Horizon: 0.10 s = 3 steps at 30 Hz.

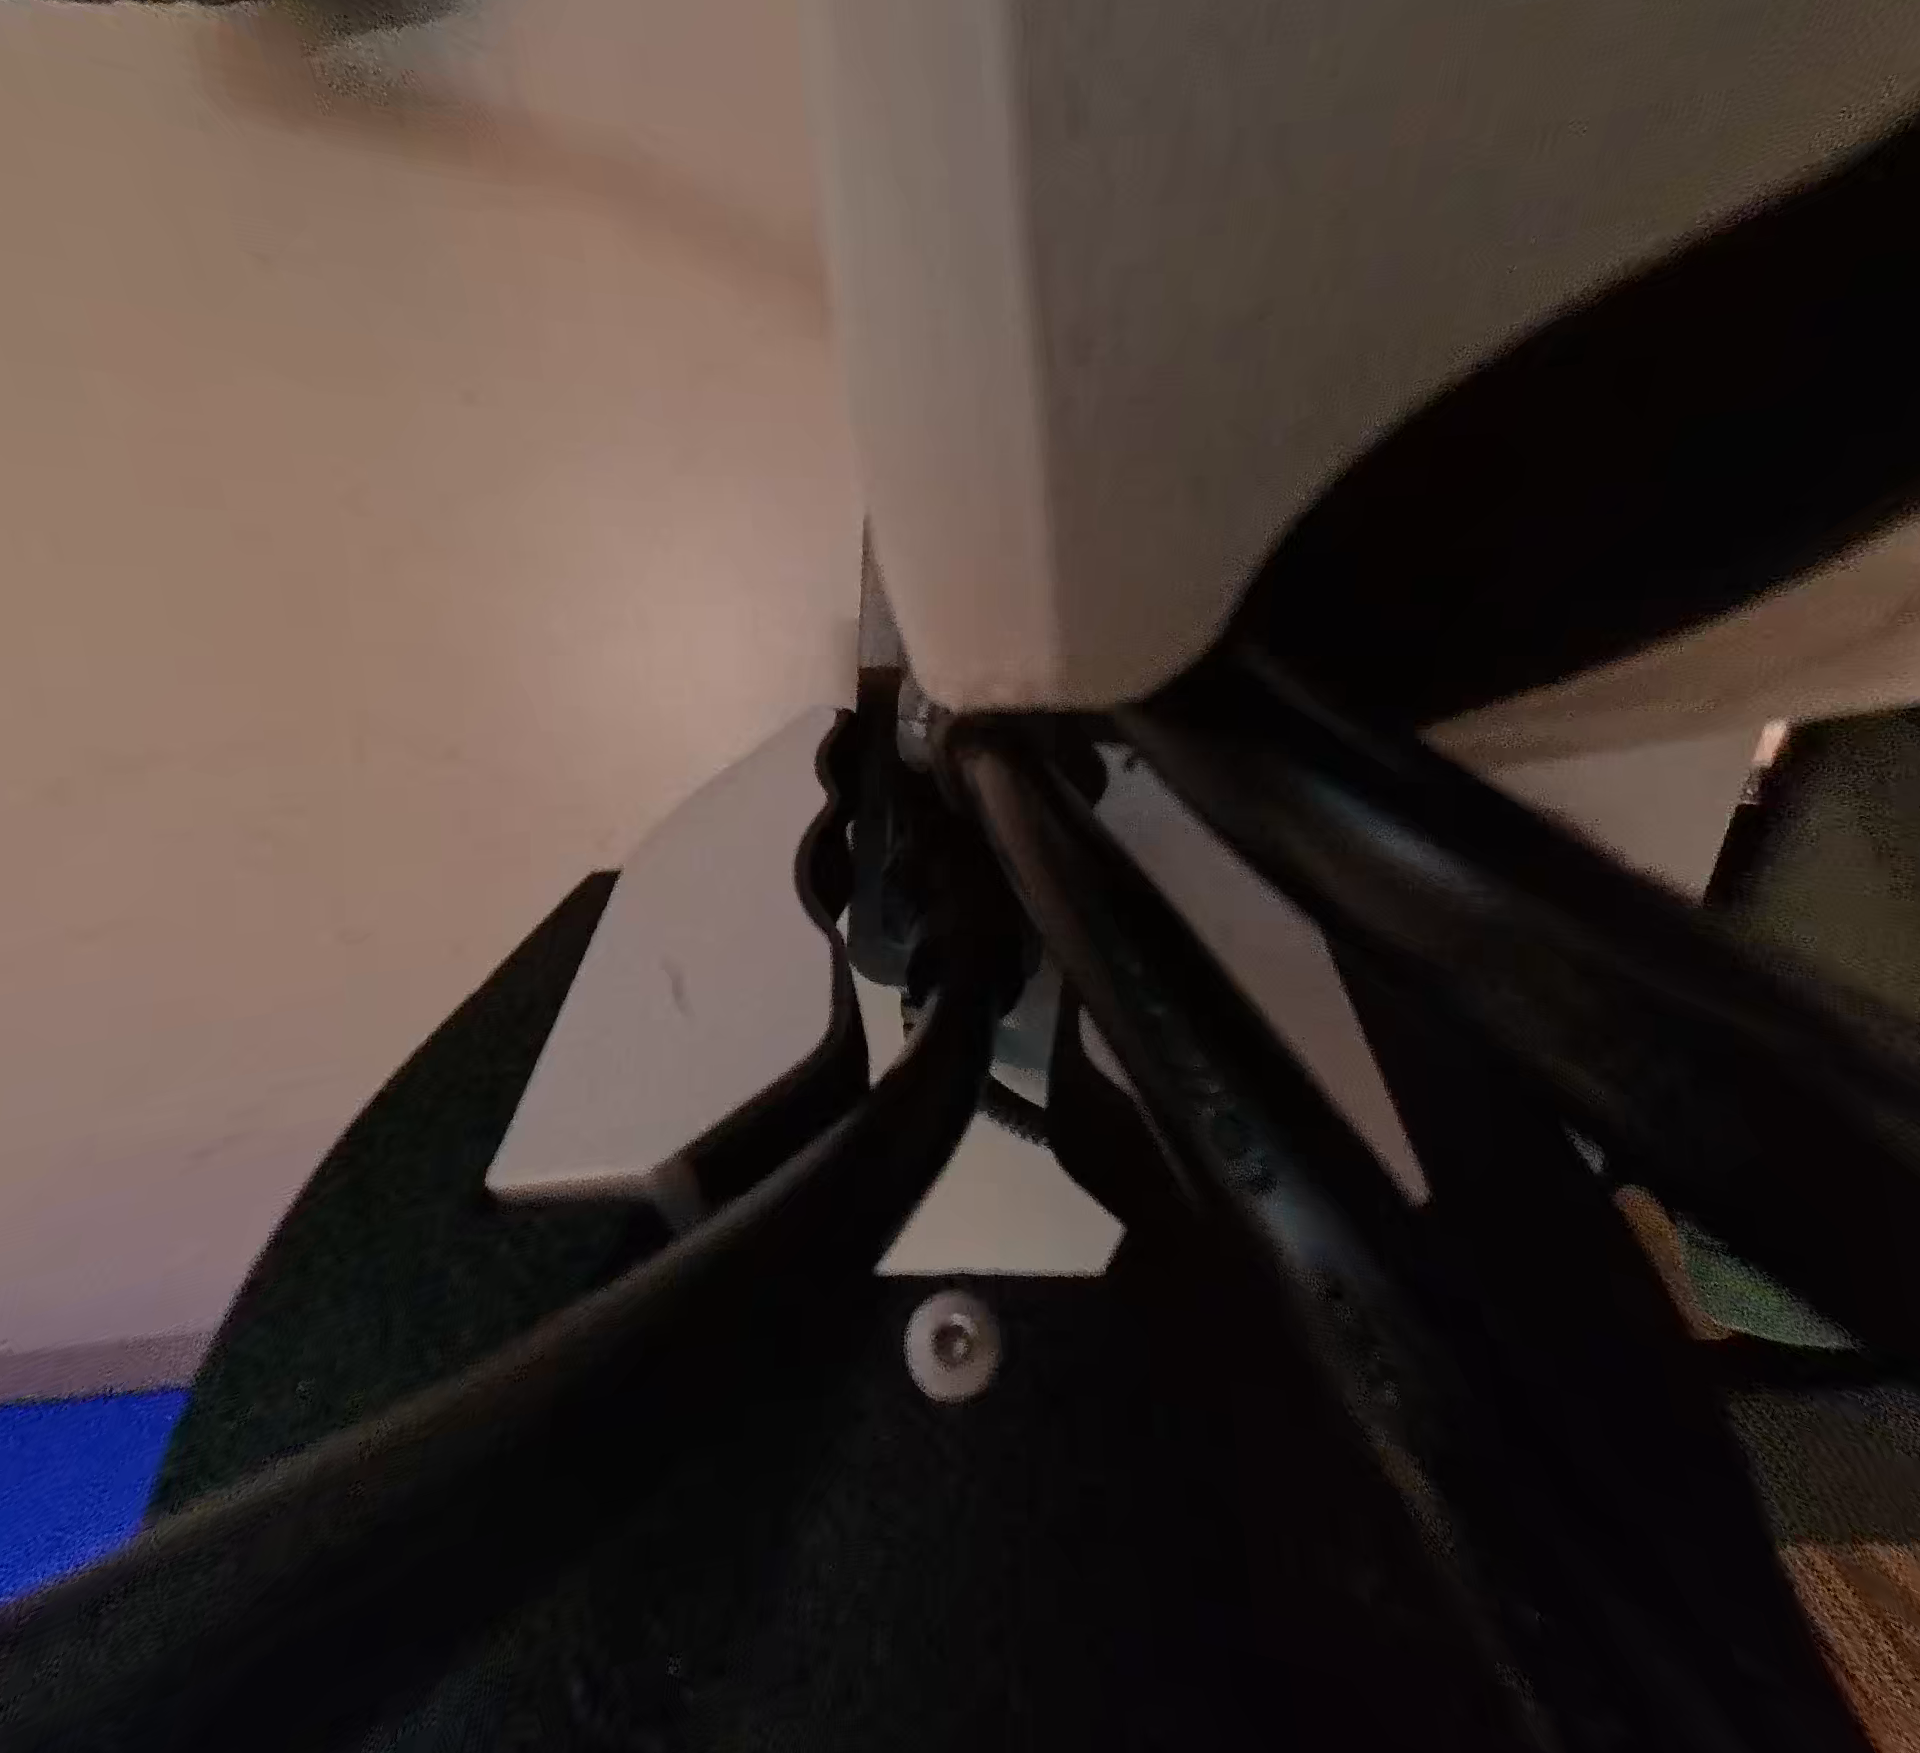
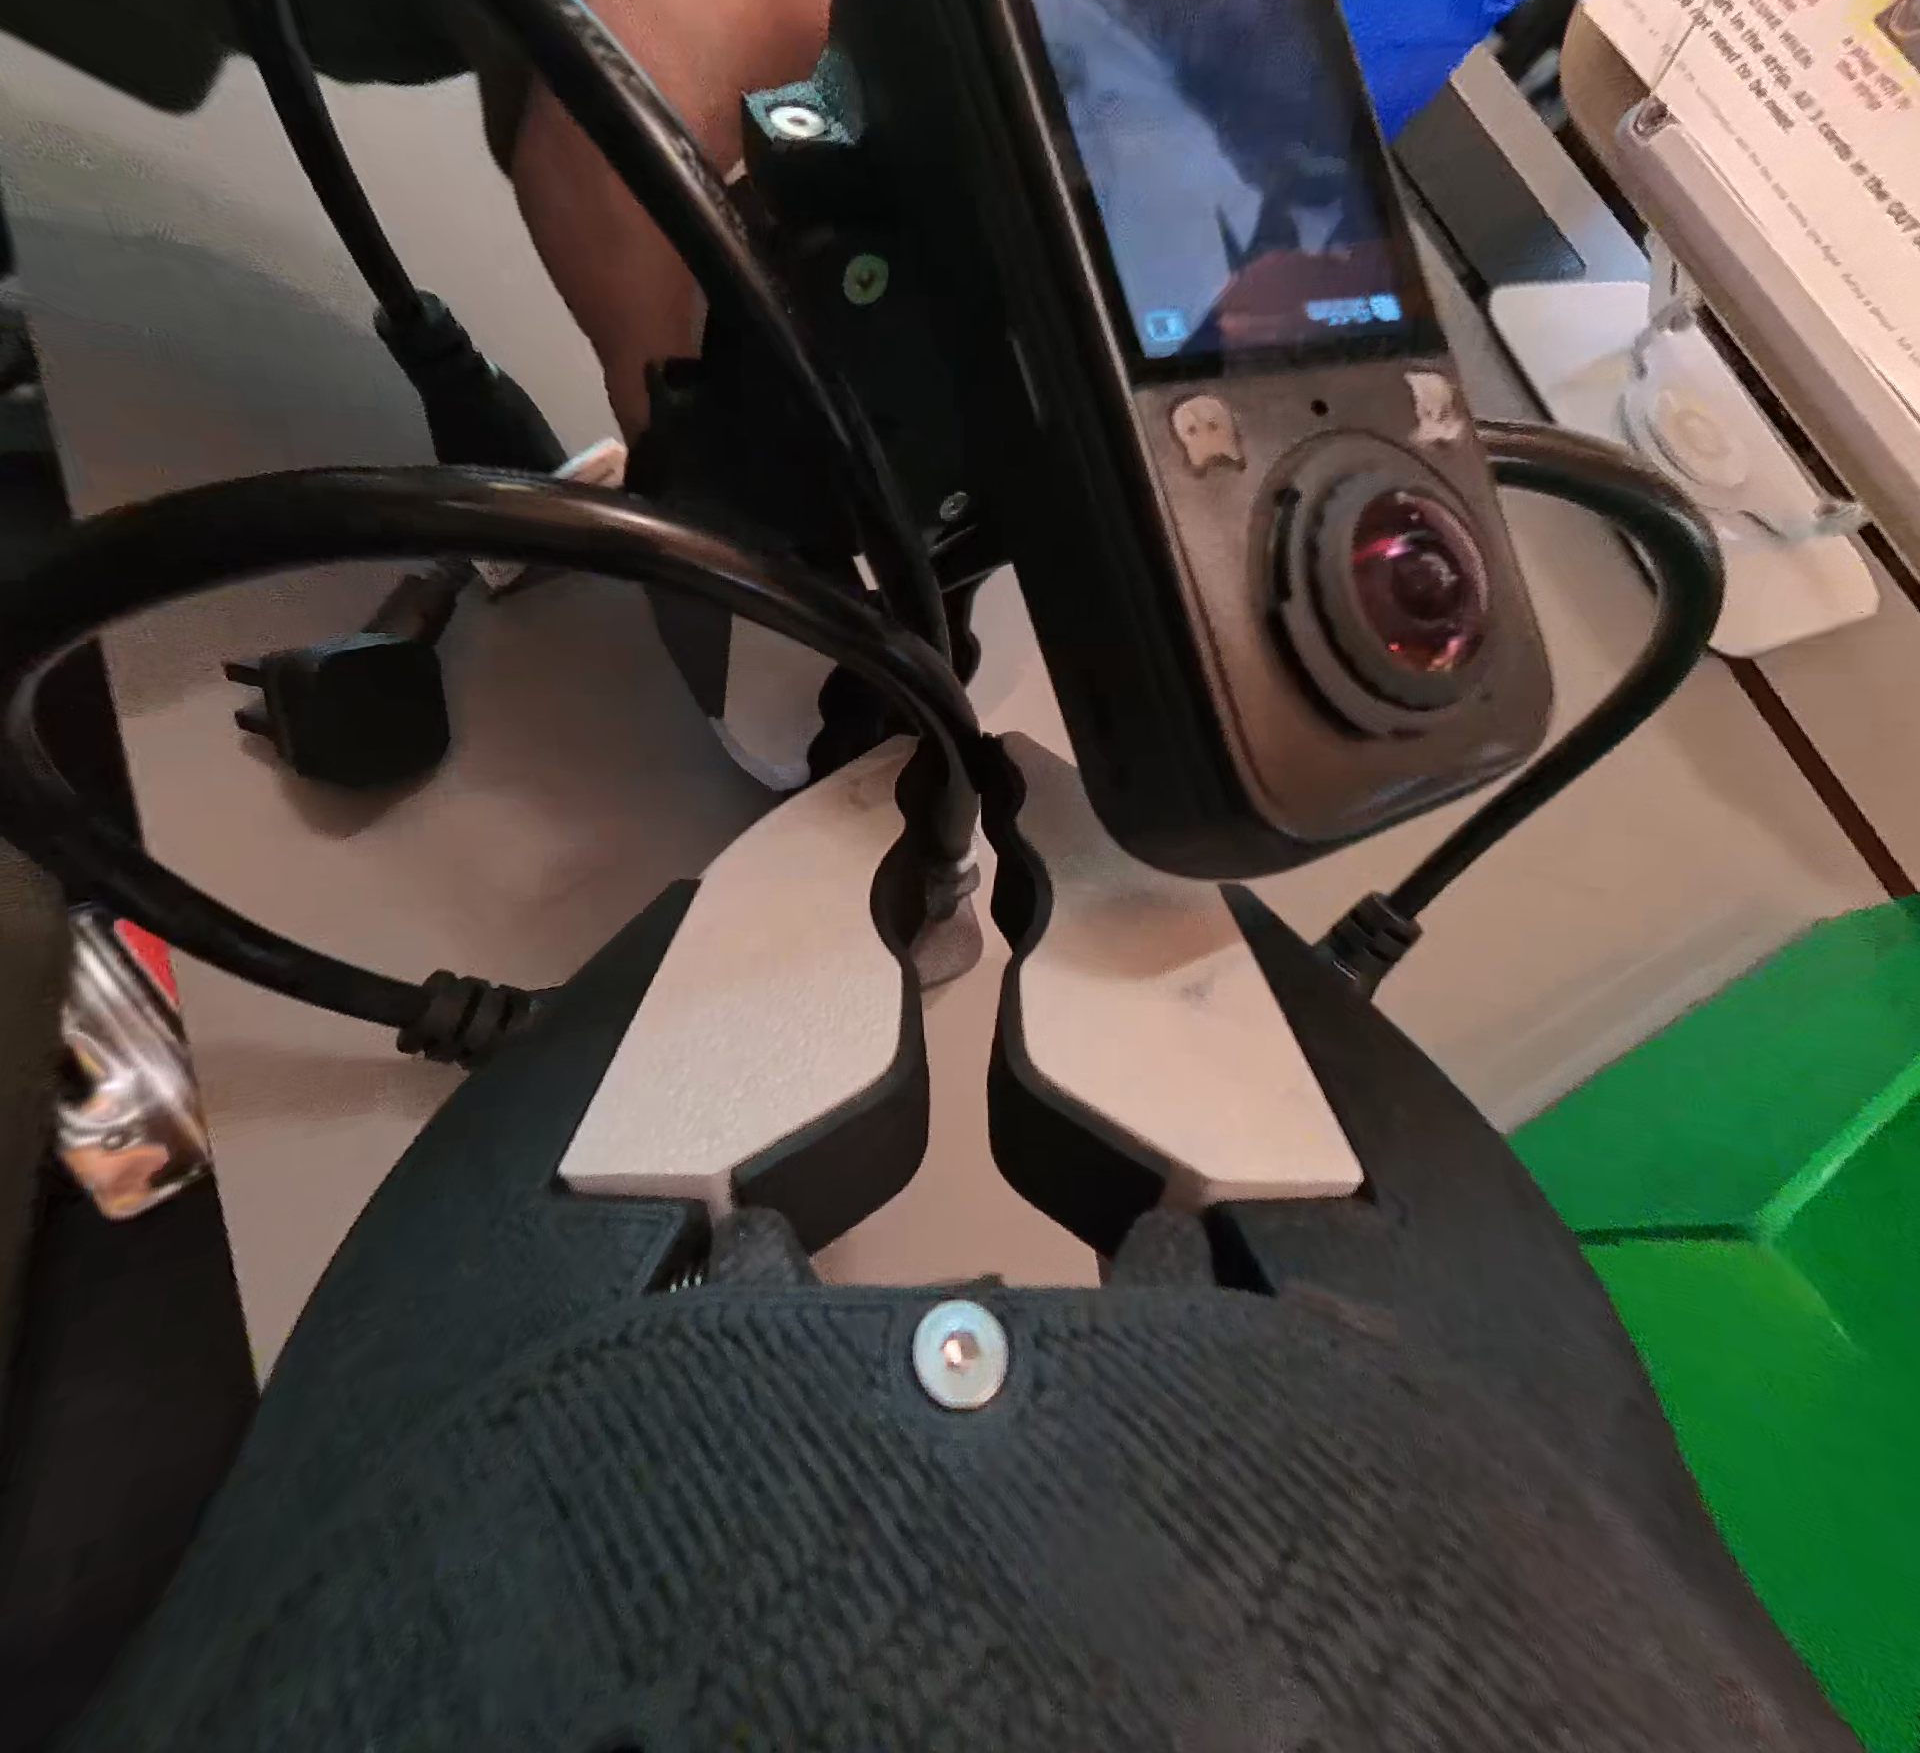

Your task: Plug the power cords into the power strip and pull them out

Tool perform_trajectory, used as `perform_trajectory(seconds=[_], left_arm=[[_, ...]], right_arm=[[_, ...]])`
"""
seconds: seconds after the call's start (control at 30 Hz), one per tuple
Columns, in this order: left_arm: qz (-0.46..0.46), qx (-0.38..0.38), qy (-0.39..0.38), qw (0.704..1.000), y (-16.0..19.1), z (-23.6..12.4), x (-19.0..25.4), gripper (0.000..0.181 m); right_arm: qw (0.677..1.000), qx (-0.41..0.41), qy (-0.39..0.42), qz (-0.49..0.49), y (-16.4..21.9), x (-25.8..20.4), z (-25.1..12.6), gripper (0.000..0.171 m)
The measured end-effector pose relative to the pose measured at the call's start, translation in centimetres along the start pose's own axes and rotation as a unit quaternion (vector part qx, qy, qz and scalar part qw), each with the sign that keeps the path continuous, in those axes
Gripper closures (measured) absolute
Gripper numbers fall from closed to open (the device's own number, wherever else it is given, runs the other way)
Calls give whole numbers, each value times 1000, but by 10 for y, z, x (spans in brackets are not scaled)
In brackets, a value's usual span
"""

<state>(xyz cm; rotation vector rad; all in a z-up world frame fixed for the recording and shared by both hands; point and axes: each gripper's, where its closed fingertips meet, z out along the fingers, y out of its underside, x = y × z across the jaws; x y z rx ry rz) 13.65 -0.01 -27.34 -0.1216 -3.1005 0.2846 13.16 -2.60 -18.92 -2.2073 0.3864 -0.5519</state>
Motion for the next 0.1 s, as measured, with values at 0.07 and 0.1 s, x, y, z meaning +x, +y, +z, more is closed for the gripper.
perform_trajectory(seconds=[0.07, 0.1], left_arm=[[-13, -2, 10, 1000, 0, 0, 0, 143], [-16, -4, 14, 1000, 0, 0, 0, 143]], right_arm=[[1000, 9, -18, 7, -1, -1, 1, 164], [1000, 11, -24, 4, -2, -2, 1, 164]])
